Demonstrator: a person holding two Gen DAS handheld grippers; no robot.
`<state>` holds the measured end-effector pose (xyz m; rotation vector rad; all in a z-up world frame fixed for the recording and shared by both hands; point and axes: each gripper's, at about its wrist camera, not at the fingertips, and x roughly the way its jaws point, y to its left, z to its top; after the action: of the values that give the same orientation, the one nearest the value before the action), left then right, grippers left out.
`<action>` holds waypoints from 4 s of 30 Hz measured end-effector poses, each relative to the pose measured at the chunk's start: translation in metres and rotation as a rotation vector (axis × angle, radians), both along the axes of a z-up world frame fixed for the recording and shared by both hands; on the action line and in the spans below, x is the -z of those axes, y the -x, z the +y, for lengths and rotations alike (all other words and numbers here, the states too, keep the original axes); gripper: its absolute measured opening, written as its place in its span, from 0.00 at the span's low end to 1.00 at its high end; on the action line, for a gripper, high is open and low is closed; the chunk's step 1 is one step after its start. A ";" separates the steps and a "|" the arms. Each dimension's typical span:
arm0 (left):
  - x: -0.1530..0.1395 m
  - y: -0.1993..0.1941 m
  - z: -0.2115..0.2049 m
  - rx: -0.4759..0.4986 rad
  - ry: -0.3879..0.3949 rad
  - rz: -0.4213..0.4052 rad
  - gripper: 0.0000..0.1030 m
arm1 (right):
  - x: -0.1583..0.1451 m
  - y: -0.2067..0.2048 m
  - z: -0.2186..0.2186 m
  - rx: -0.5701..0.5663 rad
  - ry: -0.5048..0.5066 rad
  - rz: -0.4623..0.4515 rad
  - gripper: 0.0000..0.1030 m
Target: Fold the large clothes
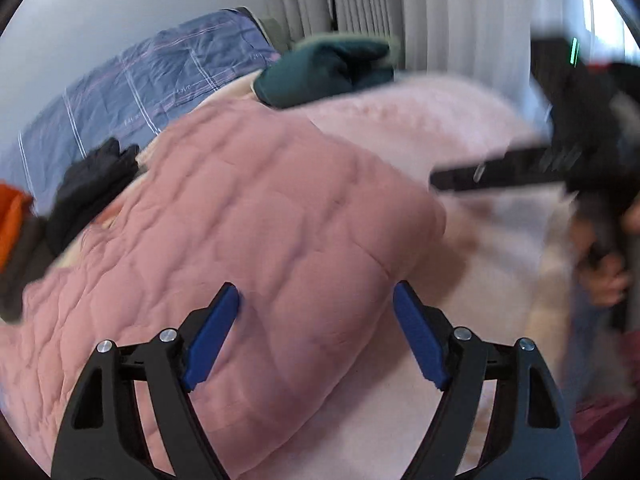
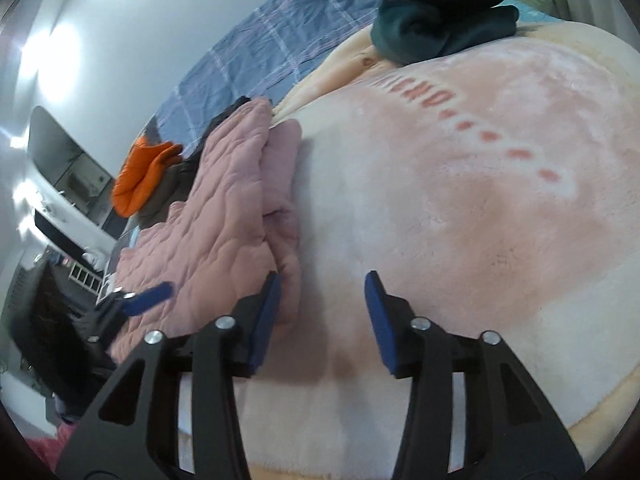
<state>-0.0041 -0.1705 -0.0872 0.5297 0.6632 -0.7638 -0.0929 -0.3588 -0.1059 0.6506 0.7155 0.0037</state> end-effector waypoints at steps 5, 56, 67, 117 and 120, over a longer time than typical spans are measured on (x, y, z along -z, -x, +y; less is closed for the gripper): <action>0.010 -0.007 -0.017 -0.055 -0.075 -0.047 0.63 | 0.000 0.011 -0.005 -0.027 -0.003 -0.029 0.50; -0.001 -0.017 0.059 -0.116 0.284 0.301 0.59 | 0.024 -0.068 0.081 -0.093 0.337 0.071 0.14; -0.045 -0.035 0.274 -0.583 0.452 0.124 0.59 | -0.072 -0.039 0.116 -0.106 0.372 -0.073 0.34; -0.030 -0.172 0.315 -0.515 0.570 0.513 0.23 | -0.084 -0.124 0.285 -0.477 0.574 -0.240 0.70; -0.027 -0.179 0.317 -0.524 0.535 0.544 0.23 | -0.074 -0.057 0.366 -0.715 0.845 -0.437 0.81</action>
<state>0.1751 0.1467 -0.0606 -0.3553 1.0020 -0.5470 -0.0361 0.0068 -0.0317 -0.4295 0.4272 0.4657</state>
